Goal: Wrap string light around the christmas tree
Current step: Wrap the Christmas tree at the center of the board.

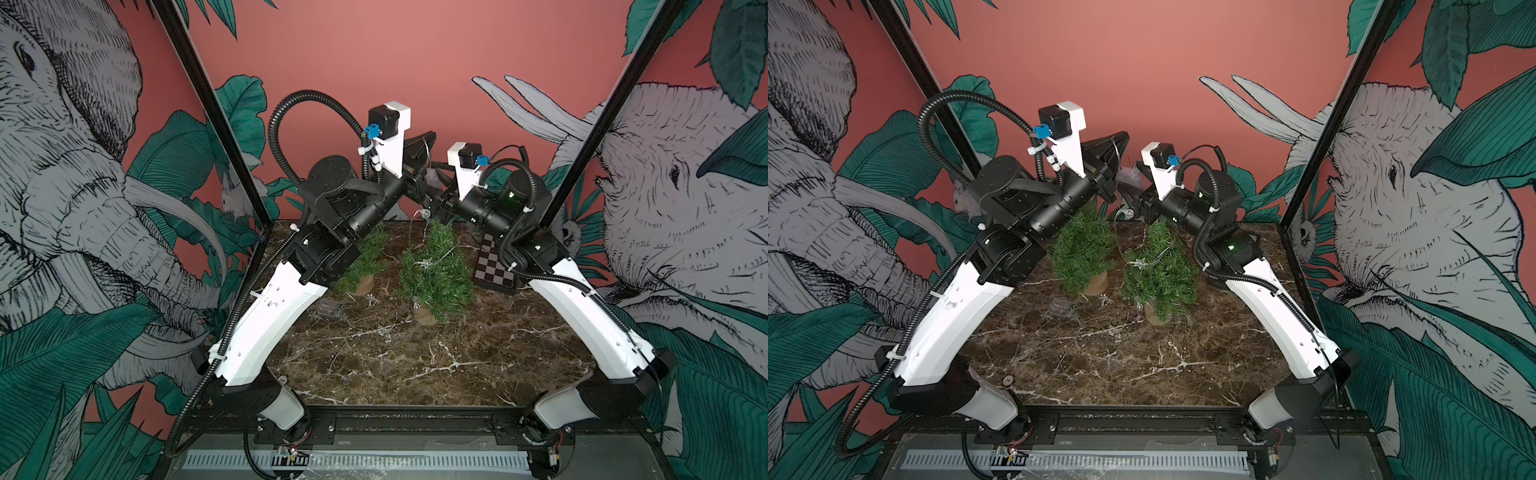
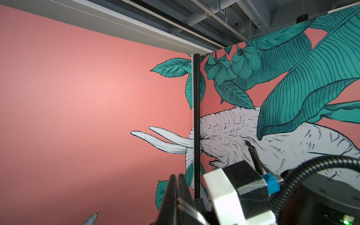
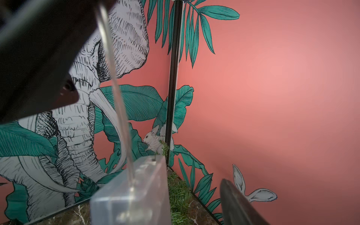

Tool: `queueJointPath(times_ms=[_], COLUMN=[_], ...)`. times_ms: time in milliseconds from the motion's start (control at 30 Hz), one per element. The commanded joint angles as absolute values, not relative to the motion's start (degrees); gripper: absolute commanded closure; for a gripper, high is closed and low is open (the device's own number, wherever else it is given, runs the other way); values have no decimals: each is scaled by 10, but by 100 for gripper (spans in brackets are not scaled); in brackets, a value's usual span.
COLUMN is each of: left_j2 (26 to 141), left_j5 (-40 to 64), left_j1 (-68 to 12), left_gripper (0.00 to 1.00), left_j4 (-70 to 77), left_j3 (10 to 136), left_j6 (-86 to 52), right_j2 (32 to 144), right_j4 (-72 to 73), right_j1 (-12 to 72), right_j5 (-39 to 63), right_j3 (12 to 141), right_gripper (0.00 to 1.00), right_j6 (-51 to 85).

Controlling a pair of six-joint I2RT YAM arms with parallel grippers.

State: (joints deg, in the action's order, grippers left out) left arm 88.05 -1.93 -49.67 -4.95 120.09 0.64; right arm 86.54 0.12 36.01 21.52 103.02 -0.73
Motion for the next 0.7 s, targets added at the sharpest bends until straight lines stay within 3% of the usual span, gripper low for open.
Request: queueJointPath(times_ms=[0,100,300,433,667], left_j2=[849,843,844,867,963], left_j5=[-24,-56,-145,-175,-119], left_j1=[-495,-495,-494,-473,-382], left_gripper=[100,100,100,100,100], left_j4=[-44,-50,-42,-35,-66], left_j3=[1187,1176,1132,1128,1241], left_j6=[10,32,95,102,3], right_j2=[870,870,875,887,940], right_j4=[38,47,36,18,-32], right_j1=[363,363,363,363,358], right_j5=[224,208,151,92,-16], right_j3=[1049,1051,1055,1070,1144], right_gripper=[54,70,88,93,99], right_j6=[-4,-8,-35,-67,-127])
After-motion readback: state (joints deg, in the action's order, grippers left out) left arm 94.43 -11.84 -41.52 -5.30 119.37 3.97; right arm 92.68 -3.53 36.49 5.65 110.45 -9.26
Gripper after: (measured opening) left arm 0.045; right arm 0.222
